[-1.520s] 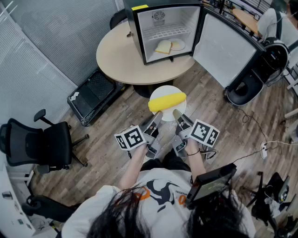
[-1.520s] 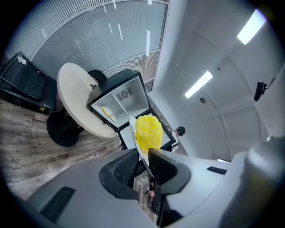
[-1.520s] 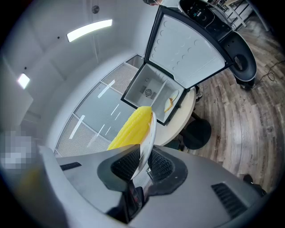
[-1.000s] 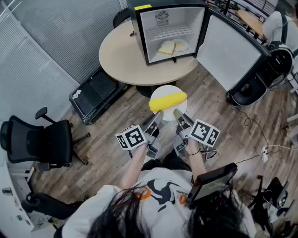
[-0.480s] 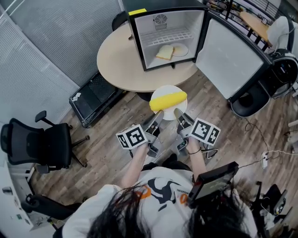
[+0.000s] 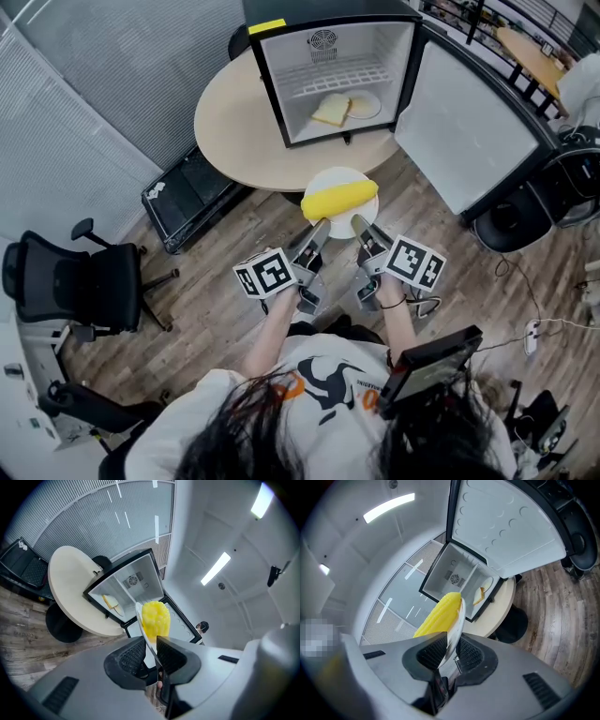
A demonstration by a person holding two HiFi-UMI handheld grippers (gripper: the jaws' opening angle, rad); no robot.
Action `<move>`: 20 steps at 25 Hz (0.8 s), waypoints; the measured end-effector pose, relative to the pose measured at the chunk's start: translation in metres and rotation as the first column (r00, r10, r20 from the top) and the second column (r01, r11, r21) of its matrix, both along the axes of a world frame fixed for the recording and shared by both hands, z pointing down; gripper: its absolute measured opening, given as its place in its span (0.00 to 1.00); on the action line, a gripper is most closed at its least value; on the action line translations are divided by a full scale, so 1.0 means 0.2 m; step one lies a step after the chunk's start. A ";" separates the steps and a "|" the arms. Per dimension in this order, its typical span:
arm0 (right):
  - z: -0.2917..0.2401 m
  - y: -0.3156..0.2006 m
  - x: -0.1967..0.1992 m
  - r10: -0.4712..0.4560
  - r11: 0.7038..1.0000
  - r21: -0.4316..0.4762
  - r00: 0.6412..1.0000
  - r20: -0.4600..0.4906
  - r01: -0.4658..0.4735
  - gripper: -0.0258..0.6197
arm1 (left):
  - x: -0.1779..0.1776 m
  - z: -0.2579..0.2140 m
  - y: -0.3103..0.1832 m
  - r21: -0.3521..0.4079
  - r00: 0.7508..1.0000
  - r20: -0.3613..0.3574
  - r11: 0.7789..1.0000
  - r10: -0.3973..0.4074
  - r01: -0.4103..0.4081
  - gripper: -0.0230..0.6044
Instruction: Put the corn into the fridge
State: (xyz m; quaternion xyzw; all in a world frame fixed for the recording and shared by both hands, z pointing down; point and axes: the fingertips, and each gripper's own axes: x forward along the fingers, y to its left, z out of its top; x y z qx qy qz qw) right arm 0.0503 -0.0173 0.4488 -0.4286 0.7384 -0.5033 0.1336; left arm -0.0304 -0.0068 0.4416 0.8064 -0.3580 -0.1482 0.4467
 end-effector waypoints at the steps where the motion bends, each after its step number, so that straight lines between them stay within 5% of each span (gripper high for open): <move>1: 0.01 -0.01 0.01 -0.002 1.000 -0.001 1.000 0.002 0.002 0.12 | 0.01 0.01 -0.01 -0.001 1.000 0.000 1.000 -0.002 0.002 0.14; 20: 0.10 -0.36 0.06 -0.017 0.999 -0.027 1.000 0.002 0.017 0.13 | 0.06 0.10 -0.35 -0.028 1.000 0.000 0.999 -0.018 0.018 0.14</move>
